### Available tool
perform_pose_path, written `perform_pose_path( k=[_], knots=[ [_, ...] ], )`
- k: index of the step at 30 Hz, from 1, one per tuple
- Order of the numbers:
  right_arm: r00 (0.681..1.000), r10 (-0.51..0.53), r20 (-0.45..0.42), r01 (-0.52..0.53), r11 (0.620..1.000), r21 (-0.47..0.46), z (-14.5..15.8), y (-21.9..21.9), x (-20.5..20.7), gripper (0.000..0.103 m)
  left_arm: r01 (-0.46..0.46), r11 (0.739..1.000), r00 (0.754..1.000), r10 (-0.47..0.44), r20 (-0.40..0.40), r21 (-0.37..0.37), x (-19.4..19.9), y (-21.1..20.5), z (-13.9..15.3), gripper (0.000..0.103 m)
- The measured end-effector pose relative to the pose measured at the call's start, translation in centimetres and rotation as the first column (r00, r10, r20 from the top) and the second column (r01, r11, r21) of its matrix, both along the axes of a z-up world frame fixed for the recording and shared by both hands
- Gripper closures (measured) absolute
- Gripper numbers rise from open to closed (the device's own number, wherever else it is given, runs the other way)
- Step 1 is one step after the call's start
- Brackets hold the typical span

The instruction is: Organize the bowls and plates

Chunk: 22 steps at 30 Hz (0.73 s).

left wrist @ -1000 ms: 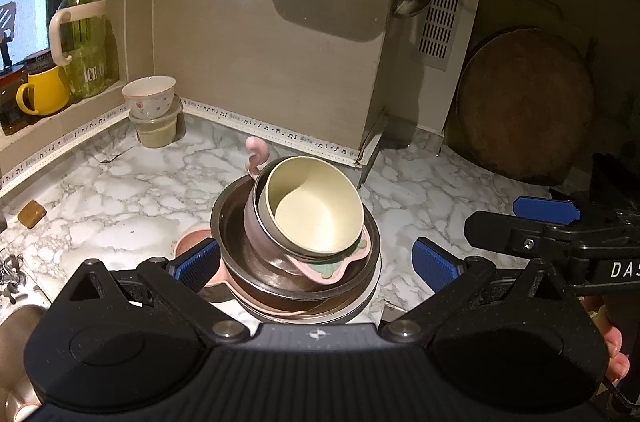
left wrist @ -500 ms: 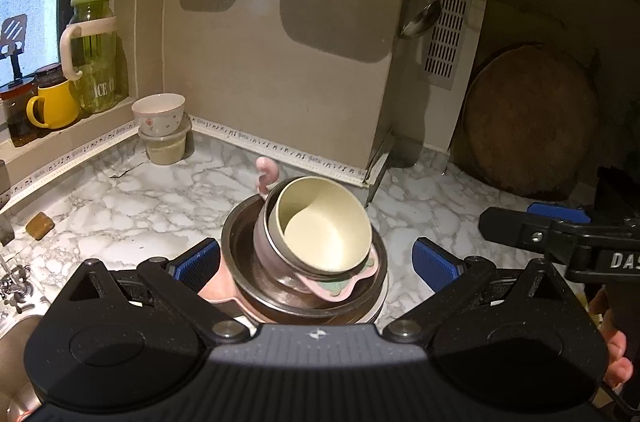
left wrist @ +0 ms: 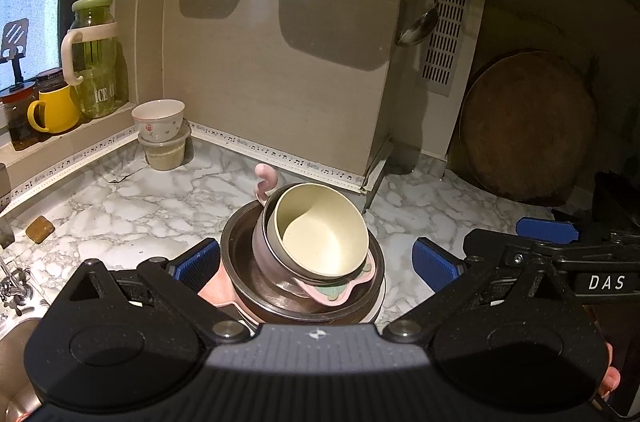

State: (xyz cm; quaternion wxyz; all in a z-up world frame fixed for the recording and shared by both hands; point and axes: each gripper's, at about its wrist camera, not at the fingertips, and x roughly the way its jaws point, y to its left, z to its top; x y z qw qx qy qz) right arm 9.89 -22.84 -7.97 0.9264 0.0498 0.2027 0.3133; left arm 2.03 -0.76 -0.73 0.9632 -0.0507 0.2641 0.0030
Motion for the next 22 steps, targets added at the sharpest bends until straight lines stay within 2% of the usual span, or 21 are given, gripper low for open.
perform_pose_path(
  k=[22],
  knots=[
    [1.000,0.017,-0.019,-0.017,1.000,0.006,-0.04,-0.43,0.01,0.000,-0.002,0.999,1.000,0.001,-0.032,-0.038,-0.26,0.01,-0.37,0.000]
  ],
)
